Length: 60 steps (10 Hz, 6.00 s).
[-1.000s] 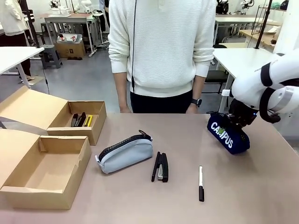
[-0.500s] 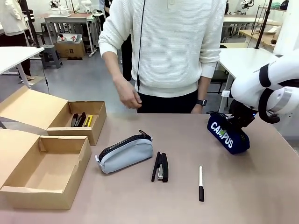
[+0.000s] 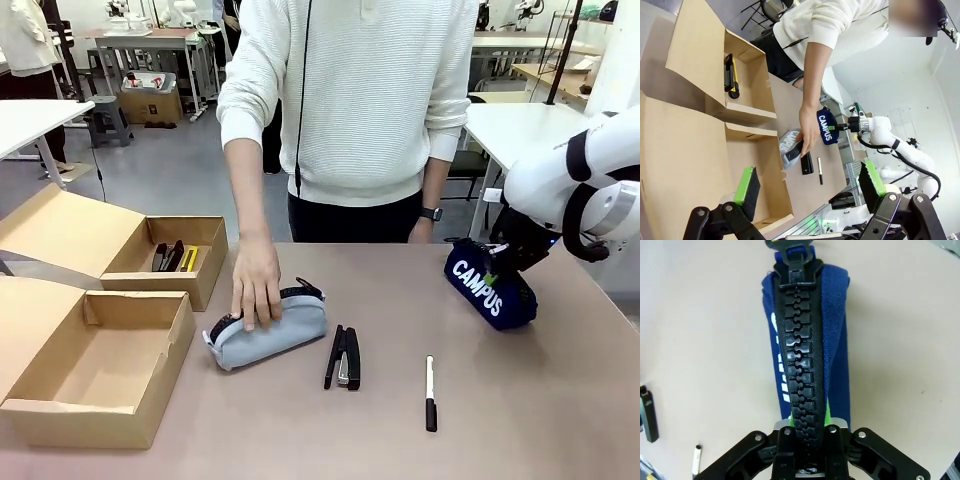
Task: Place items inside the box.
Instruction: Pick up a Pencil pouch or Stapler and place it inside the Mailer Box closest to the robot.
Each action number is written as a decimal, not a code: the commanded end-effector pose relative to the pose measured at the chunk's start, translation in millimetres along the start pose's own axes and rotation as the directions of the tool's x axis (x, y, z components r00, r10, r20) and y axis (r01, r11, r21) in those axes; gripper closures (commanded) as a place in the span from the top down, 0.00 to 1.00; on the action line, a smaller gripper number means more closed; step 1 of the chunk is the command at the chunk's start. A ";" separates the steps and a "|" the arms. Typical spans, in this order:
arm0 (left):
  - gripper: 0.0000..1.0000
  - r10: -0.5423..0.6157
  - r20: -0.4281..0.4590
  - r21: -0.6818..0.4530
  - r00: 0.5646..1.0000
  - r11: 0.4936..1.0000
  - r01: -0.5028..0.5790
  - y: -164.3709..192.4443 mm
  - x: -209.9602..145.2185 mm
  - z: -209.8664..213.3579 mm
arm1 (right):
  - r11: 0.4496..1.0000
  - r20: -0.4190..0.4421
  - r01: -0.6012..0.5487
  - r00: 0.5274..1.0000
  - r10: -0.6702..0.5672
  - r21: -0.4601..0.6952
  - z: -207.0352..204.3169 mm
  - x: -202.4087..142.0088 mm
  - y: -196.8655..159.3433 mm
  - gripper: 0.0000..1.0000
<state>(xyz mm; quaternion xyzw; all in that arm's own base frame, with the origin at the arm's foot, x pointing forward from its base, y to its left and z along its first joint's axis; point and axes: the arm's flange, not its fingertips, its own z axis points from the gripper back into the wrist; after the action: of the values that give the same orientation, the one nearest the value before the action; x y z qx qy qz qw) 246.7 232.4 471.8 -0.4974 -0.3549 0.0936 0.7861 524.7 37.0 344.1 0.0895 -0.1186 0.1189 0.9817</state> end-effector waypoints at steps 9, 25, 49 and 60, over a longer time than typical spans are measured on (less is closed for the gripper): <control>1.00 -0.025 0.016 -0.023 1.000 0.999 0.025 -1.0 0.5 -0.8 | 0.896 -0.045 0.225 0.973 -0.225 0.384 142.8 -108.2 22.5 0.00; 1.00 -0.025 0.016 -0.023 1.000 0.999 0.025 -1.0 0.5 -0.8 | 0.879 0.064 0.197 0.967 -0.248 0.434 112.9 -91.8 397.1 0.07; 1.00 -0.025 0.016 -0.023 1.000 0.999 0.025 -1.0 0.5 -0.8 | 0.867 -0.073 0.365 0.929 -0.363 0.339 -0.7 -38.5 663.4 0.07; 1.00 -0.025 0.016 -0.023 1.000 0.999 0.025 -1.0 0.5 -0.8 | 0.899 -0.069 0.372 0.928 -0.367 0.229 -79.4 -33.5 682.1 0.07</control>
<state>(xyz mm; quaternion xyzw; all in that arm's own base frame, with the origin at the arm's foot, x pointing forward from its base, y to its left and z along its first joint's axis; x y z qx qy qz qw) 247.2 232.9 472.7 -0.4969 -0.3551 0.0925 0.7864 335.4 685.5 354.9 0.2322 -0.0617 -0.0451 0.9697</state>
